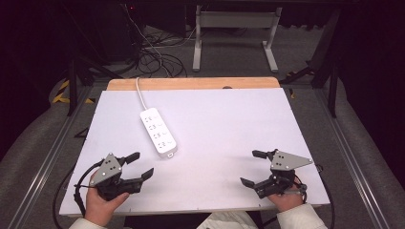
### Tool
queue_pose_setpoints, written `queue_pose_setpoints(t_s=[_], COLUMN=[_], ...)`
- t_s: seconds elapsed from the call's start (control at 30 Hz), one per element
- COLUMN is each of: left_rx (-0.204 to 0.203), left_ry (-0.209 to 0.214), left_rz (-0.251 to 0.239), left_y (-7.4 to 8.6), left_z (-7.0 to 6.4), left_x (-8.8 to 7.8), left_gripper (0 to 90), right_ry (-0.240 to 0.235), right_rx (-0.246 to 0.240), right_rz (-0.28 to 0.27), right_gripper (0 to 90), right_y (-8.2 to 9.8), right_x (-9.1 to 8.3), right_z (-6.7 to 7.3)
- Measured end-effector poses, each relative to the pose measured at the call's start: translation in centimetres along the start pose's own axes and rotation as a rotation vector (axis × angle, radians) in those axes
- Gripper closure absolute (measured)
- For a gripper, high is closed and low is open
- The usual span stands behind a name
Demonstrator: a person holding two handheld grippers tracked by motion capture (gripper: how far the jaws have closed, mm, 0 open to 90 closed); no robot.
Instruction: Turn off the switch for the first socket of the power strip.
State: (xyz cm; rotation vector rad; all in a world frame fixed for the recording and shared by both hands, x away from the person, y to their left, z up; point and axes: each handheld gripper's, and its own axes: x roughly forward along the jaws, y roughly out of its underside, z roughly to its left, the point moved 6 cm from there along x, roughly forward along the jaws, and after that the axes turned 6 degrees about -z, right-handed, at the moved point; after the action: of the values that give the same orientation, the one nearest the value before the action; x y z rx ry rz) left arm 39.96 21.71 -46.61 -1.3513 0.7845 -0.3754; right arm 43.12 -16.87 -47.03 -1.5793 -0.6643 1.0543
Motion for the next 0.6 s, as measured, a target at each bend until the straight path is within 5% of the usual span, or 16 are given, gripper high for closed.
queue_pose_setpoints(t_s=[0.6], left_rx=[0.004], left_ry=[0.002], left_rz=[0.043], left_y=[-2.1], left_z=[0.5], left_x=[1.4], left_gripper=[28.5], right_ry=[0.002], right_rx=[0.006], right_rz=[0.01], right_gripper=[2.8], right_y=[0.1], right_x=[0.2], right_z=[0.0])
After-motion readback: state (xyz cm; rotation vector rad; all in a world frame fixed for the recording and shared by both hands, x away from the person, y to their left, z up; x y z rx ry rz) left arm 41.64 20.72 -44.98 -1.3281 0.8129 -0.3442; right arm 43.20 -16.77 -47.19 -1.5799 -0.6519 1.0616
